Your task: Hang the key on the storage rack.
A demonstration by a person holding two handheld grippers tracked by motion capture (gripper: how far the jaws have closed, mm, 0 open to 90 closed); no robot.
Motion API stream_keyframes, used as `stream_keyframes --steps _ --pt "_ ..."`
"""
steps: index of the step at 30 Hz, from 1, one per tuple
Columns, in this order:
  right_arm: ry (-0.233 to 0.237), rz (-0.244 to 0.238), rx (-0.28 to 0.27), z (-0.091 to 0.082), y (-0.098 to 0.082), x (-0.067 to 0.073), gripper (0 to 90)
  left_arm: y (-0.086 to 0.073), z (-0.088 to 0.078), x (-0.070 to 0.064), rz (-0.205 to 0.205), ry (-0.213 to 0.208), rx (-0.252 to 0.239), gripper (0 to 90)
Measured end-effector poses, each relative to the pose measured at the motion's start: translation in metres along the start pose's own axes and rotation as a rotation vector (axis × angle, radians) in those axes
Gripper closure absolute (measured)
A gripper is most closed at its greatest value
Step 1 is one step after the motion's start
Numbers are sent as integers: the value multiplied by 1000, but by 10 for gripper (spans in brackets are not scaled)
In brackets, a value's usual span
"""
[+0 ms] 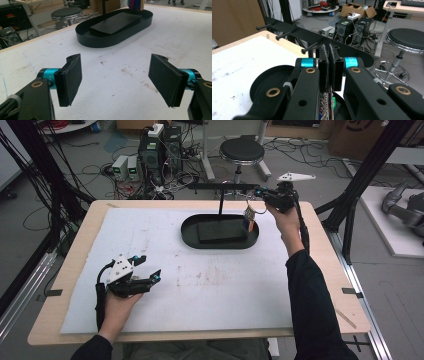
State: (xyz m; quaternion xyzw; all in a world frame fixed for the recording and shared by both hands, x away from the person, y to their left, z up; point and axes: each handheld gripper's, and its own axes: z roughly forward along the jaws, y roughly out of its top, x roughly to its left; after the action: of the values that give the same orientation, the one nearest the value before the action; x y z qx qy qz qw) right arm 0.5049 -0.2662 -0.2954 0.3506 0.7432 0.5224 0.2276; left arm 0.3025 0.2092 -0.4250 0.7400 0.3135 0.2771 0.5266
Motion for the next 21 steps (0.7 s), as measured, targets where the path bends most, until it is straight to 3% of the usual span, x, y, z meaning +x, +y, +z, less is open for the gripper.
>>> stream_keyframes --steps 10,21 --pt "-11 42 11 9 -8 -15 878 -3 2 -1 1 -7 3 270" --pt "-19 51 13 15 -13 -20 878 -4 3 -1 2 -9 5 270"
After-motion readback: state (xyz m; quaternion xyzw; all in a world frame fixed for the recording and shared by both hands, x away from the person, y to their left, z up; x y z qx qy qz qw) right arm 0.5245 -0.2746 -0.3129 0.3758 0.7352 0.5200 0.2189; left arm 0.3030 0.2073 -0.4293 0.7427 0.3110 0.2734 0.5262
